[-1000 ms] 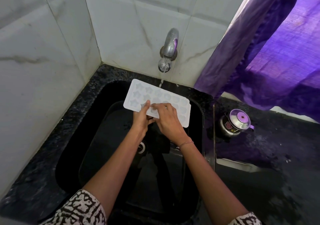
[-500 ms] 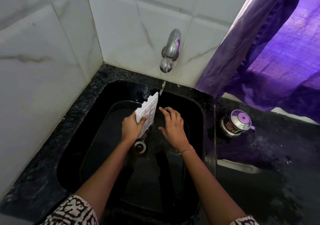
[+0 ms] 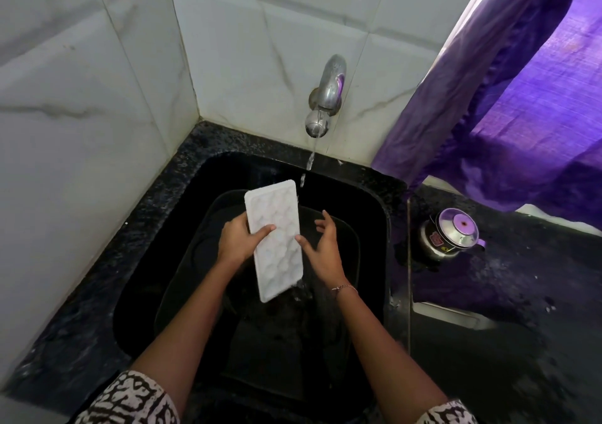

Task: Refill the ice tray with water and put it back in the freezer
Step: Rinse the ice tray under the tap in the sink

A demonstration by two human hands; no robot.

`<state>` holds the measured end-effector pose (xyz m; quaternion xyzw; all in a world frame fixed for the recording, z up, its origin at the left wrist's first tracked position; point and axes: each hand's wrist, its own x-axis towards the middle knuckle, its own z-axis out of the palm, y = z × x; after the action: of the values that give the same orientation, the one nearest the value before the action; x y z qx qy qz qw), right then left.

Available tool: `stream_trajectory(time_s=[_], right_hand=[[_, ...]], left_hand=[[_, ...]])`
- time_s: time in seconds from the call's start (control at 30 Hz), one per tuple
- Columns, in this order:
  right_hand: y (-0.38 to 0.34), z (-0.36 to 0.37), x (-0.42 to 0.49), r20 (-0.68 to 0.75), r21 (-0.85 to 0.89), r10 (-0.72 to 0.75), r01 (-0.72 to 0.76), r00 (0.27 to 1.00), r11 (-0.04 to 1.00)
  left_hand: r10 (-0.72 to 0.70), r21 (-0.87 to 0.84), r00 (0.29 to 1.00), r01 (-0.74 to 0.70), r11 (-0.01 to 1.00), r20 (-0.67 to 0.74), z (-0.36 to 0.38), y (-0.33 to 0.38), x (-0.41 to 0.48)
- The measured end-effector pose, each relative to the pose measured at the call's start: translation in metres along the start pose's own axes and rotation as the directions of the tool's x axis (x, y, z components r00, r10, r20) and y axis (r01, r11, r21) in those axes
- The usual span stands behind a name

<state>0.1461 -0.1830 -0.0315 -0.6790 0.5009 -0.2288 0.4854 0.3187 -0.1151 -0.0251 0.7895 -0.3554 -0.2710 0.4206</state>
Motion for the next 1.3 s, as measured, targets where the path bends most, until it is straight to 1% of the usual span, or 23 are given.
stream_trajectory(time_s=[0.07, 0.1, 0.13, 0.2, 0.3, 0.37, 0.43, 0.5, 0.53, 0.57, 0.63, 0.67, 0.7, 0.73, 0.77, 0.8, 0.87, 0.93, 1.0, 1.07, 1.17, 1.23, 1.3], right_hand=[[0.002, -0.001, -0.002, 0.071, 0.113, 0.11, -0.118, 0.991, 0.987], [0.005, -0.001, -0.004, 0.115, 0.121, 0.137, -0.151, 0.984, 0.981], [0.008, -0.001, -0.006, 0.147, 0.113, 0.149, -0.166, 0.978, 0.98], [0.013, 0.0, -0.009, 0.162, 0.113, 0.15, -0.169, 0.975, 0.979], [0.011, -0.001, -0.013, 0.123, 0.134, 0.157, -0.173, 0.98, 0.976], [0.008, -0.001, -0.013, 0.078, 0.125, 0.138, -0.147, 0.987, 0.981], [0.006, -0.002, -0.012, 0.03, 0.116, 0.127, -0.13, 0.991, 0.985], [0.004, -0.003, -0.013, -0.009, 0.098, 0.123, -0.122, 0.992, 0.988], [0.003, -0.005, -0.013, -0.02, 0.086, 0.123, -0.121, 0.992, 0.989], [0.002, -0.007, -0.014, -0.026, 0.074, 0.126, -0.124, 0.992, 0.99], [-0.004, -0.011, -0.015, -0.045, -0.003, 0.121, -0.122, 0.992, 0.993], [-0.006, -0.013, -0.015, -0.075, -0.081, 0.095, -0.101, 0.993, 0.992], [-0.009, -0.016, -0.013, -0.126, -0.197, 0.034, -0.058, 0.991, 0.979], [-0.013, -0.018, -0.01, -0.173, -0.338, -0.058, -0.004, 0.983, 0.941], [-0.019, -0.02, -0.008, -0.186, -0.481, -0.161, 0.053, 0.969, 0.875], [-0.027, -0.022, -0.005, -0.162, -0.593, -0.25, 0.108, 0.955, 0.798], [-0.04, -0.023, 0.002, -0.066, -0.716, -0.349, 0.2, 0.935, 0.669], [-0.049, -0.022, 0.011, 0.011, -0.776, -0.374, 0.243, 0.927, 0.581], [-0.058, -0.021, 0.018, 0.054, -0.813, -0.364, 0.253, 0.93, 0.525], [-0.066, -0.022, 0.022, 0.07, -0.828, -0.356, 0.253, 0.932, 0.5], [-0.076, -0.024, 0.025, 0.084, -0.872, -0.35, 0.239, 0.933, 0.426], [-0.078, -0.023, 0.027, 0.103, -0.876, -0.341, 0.248, 0.934, 0.413], [-0.076, -0.021, 0.028, 0.152, -0.873, -0.333, 0.284, 0.931, 0.395]], left_hand=[[-0.019, -0.068, 0.999, 0.022, 0.997, 0.05, 0.001, 0.001, -0.001], [-0.03, -0.13, 0.997, 0.039, 0.991, 0.07, 0.002, 0.0, -0.002], [-0.051, -0.201, 0.995, 0.067, 0.977, 0.087, 0.005, -0.001, -0.002], [-0.124, -0.331, 0.985, 0.157, 0.931, 0.119, 0.011, -0.004, -0.004], [-0.22, -0.479, 0.96, 0.277, 0.833, 0.173, 0.02, -0.001, -0.01], [-0.266, -0.53, 0.939, 0.342, 0.776, 0.216, 0.022, 0.004, -0.014], [-0.291, -0.58, 0.895, 0.441, 0.685, 0.338, 0.026, 0.008, -0.018], [-0.263, -0.622, 0.844, 0.525, 0.581, 0.467, 0.03, 0.014, -0.023], [-0.254, -0.627, 0.833, 0.541, 0.561, 0.492, 0.031, 0.017, -0.025], [-0.248, -0.628, 0.831, 0.543, 0.557, 0.498, 0.032, 0.019, -0.024], [-0.234, -0.614, 0.836, 0.529, 0.586, 0.497, 0.033, 0.021, -0.021], [-0.228, -0.595, 0.835, 0.524, 0.609, 0.502, 0.033, 0.021, -0.02], [-0.22, -0.575, 0.831, 0.521, 0.631, 0.512, 0.033, 0.022, -0.018], [-0.215, -0.556, 0.825, 0.521, 0.647, 0.523, 0.034, 0.023, -0.016], [-0.208, -0.544, 0.82, 0.52, 0.658, 0.533, 0.036, 0.024, -0.015], [-0.194, -0.535, 0.817, 0.514, 0.67, 0.542, 0.037, 0.027, -0.015], [-0.166, -0.513, 0.815, 0.492, 0.703, 0.555, 0.039, 0.033, -0.015], [-0.144, -0.489, 0.814, 0.468, 0.736, 0.563, 0.041, 0.039, -0.014], [-0.127, -0.478, 0.812, 0.453, 0.753, 0.57, 0.041, 0.043, -0.013], [-0.131, -0.473, 0.81, 0.456, 0.754, 0.571, 0.04, 0.044, -0.012], [-0.126, -0.471, 0.811, 0.45, 0.759, 0.571, 0.038, 0.043, -0.011], [-0.12, -0.485, 0.821, 0.44, 0.756, 0.558, 0.036, 0.044, -0.01], [-0.116, -0.498, 0.829, 0.433, 0.751, 0.547, 0.033, 0.047, -0.01]])
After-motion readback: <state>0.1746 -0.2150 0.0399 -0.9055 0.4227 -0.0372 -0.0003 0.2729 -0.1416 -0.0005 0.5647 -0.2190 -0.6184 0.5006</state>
